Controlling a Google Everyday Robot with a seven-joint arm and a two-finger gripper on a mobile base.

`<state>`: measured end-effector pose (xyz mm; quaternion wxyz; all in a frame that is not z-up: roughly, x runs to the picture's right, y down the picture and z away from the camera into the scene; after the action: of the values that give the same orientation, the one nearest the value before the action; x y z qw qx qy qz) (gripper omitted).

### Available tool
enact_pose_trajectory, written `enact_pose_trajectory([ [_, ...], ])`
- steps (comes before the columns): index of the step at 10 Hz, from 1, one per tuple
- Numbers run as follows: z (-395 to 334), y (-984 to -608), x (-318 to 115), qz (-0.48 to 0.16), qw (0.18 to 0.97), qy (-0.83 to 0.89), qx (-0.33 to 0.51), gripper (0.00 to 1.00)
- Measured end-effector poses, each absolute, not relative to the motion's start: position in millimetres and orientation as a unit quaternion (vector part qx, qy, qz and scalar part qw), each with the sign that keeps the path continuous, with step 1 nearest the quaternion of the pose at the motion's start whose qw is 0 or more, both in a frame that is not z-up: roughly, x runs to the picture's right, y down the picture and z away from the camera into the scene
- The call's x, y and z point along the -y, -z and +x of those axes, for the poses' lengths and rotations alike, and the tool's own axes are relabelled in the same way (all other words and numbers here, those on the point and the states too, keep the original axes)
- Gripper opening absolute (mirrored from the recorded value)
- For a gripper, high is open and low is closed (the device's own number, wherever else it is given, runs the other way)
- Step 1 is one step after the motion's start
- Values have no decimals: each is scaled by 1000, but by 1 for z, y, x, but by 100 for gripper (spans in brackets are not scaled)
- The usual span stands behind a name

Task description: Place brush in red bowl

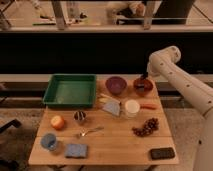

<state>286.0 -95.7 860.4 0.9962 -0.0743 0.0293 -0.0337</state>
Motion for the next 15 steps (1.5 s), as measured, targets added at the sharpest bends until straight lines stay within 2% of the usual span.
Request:
enact_pose_trajectory([
  [12,288,-867,88,-90,994,50,-38,3],
  [13,288,-868,87,-91,994,53,-41,5],
  [15,285,-872,87,-94,993,57,-46,23],
])
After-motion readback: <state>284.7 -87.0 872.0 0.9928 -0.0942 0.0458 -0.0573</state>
